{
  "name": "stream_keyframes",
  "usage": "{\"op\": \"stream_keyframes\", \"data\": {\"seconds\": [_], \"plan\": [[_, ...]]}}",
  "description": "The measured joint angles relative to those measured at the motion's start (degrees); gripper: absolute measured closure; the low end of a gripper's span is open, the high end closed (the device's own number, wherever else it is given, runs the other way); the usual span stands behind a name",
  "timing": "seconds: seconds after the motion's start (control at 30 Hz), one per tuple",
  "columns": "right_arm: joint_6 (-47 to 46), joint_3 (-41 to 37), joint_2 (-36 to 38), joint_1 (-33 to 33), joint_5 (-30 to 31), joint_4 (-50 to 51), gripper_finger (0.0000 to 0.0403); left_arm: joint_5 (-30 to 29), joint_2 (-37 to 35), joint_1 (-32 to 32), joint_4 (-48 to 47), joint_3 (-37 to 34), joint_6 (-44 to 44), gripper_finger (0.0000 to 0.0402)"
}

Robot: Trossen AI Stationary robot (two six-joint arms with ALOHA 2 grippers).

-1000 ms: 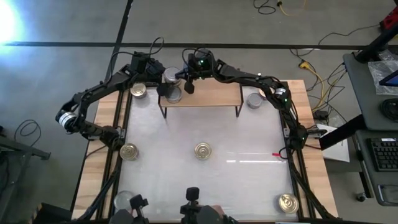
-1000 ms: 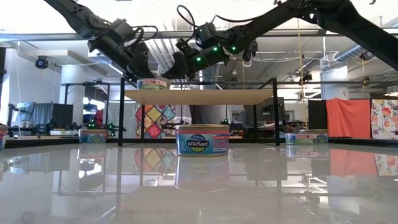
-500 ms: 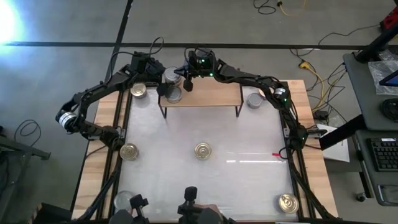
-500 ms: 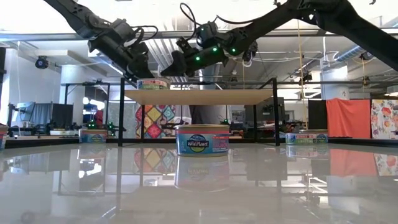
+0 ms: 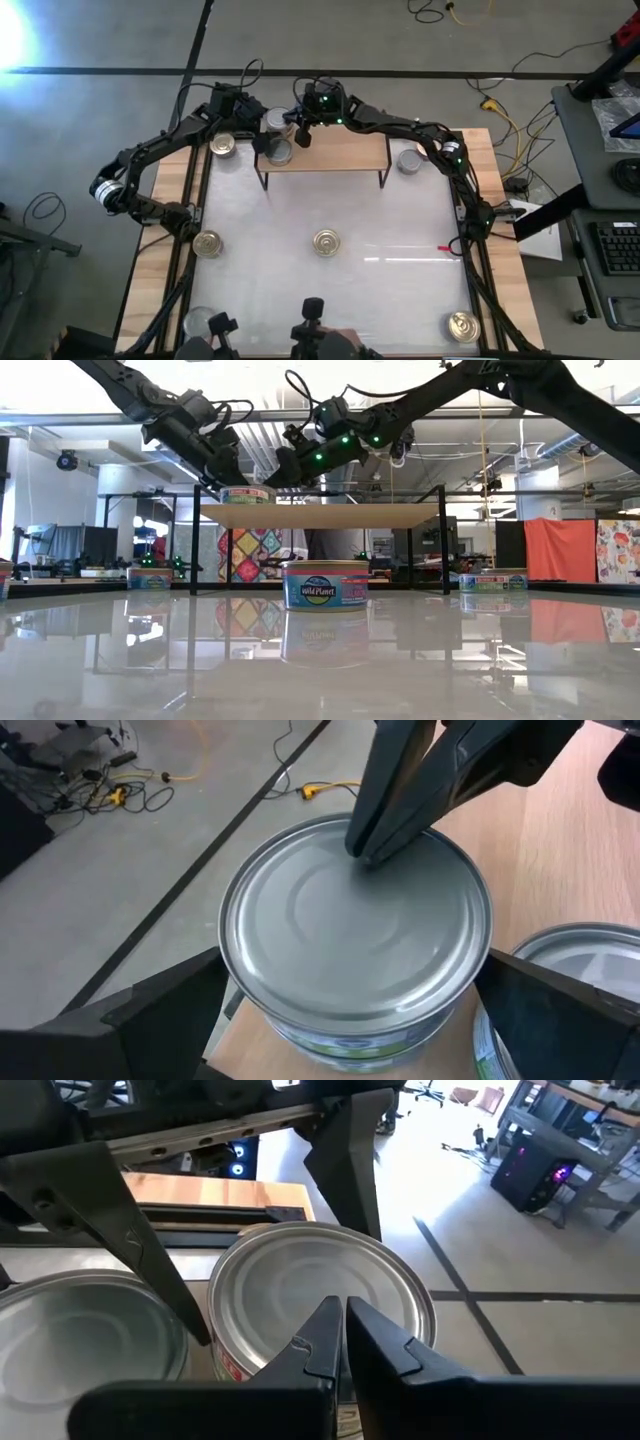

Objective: Stack canned seafood by type on shelf
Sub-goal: Stack the green tuna can on top of the green tuna can on the shelf

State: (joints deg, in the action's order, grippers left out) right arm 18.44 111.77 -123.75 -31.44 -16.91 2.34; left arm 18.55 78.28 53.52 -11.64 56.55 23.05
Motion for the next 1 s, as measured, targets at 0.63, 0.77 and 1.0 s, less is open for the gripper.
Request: {"op": "stream_keyframes", "data": {"seconds": [0.63,0.77,1.0], "plan": [[0.5,0.1,1.5,0.0,-1.3,1.3,0.0390,-0.6,-1.3,0.6,-0.3,0.0,0.6,0.0002],[1.1,0.1,3.6,0.0,-1.5,1.3,0.0390,-3.9,-2.8,0.7,-1.0,0.0,1.8,0.0002],[5.6,0.0,4.5,-1.1,7.4,3.7,0.0390,-6.3,-4.7,0.8,-3.4,0.0,2.2,0.0002]]}}
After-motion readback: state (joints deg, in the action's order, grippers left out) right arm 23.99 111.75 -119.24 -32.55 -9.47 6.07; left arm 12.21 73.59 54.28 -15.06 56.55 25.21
